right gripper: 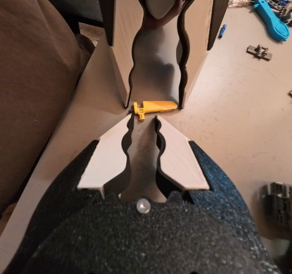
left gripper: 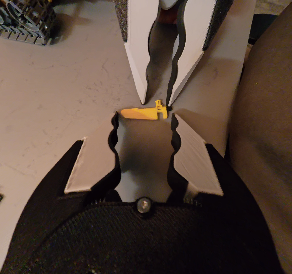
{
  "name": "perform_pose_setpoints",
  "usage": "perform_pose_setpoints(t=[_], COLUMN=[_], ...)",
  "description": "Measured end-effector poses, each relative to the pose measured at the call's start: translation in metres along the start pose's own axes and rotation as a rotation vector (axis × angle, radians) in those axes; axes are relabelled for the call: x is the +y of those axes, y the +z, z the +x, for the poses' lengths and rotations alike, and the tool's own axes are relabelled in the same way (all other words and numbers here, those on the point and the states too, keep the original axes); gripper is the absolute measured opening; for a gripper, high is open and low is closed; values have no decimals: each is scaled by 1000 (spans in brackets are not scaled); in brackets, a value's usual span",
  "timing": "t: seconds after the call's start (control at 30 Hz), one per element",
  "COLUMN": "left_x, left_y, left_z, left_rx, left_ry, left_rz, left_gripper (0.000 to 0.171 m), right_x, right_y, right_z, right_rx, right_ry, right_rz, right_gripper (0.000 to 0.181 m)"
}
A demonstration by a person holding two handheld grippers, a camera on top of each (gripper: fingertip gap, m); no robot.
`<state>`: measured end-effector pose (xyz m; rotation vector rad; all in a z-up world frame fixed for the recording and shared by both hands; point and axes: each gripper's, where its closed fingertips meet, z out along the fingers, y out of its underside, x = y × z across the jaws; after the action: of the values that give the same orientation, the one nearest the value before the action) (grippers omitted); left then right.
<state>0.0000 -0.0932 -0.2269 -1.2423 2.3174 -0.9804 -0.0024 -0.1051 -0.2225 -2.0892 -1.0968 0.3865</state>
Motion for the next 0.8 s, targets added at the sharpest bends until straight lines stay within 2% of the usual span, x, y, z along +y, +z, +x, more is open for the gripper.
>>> perform_pose_setpoints(t=[0.3,0.37,0.4,0.5,0.6,0.63,0.67,0.8], left_x=[4,2,1,7,22,25,28,30], left_y=[-20,-30,-39,-81,-154,-178,-199,-254], left_z=[-10,-17,-27,-69,-115,-124,-130,-135], left_rx=[-68,-111,-177,-441,-763,-838,-888,-1006], left_ry=[-83,-117,-141,-182,-206,-225,-253,-305], left_rz=[59,106,136,191,232,260,294,421], left_gripper=[68,72,78,81,78,72,57,43], right_x=[-2,-9,-13,-23,-25,-27,-29,-41], right_y=[-11,-16,-19,-25,-30,-32,-34,-39], right_z=[4,6,8,15,24,27,28,31], right_rx=[30,42,49,101,178,197,203,186], right_ry=[57,85,100,137,143,147,156,217], right_rz=[50,103,132,211,242,257,276,357], right_gripper=[36,37,37,39,40,40,40,33])
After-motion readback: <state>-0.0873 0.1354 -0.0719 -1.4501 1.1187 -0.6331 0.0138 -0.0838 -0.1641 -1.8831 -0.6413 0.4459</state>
